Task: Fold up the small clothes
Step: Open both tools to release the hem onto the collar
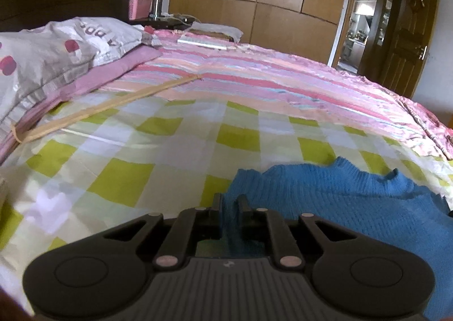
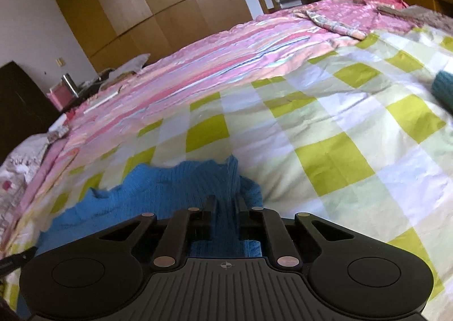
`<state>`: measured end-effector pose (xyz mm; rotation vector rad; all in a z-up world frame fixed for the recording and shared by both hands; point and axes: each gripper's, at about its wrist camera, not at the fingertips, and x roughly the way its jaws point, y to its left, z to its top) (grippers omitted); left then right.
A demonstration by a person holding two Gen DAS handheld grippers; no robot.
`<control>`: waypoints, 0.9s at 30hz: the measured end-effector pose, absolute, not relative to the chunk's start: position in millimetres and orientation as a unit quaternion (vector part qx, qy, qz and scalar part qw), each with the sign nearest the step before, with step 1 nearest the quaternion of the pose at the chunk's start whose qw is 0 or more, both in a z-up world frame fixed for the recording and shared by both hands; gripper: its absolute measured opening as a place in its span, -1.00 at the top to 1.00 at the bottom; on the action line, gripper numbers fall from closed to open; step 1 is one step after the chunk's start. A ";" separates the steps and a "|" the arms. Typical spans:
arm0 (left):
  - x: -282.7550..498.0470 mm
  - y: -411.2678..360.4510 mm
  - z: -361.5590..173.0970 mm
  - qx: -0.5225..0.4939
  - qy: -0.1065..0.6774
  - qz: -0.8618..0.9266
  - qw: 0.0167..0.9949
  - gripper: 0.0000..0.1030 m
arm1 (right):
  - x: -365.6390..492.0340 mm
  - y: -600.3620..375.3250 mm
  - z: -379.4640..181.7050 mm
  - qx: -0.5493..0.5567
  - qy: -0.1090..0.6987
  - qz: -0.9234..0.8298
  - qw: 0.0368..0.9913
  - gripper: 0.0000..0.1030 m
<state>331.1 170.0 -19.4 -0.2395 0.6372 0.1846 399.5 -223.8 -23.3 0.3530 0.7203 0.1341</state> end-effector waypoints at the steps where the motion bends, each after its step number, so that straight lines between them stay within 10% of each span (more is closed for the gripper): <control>1: 327.4 170.4 -15.8 -0.119 0.307 0.090 0.940 0.62 | 397.7 -223.8 -20.5 0.172 0.348 0.065 0.919 0.66; 27: 234.4 153.6 -23.6 -0.208 0.335 0.079 0.916 0.61 | 331.7 -146.5 -6.9 0.072 0.369 0.137 0.917 0.67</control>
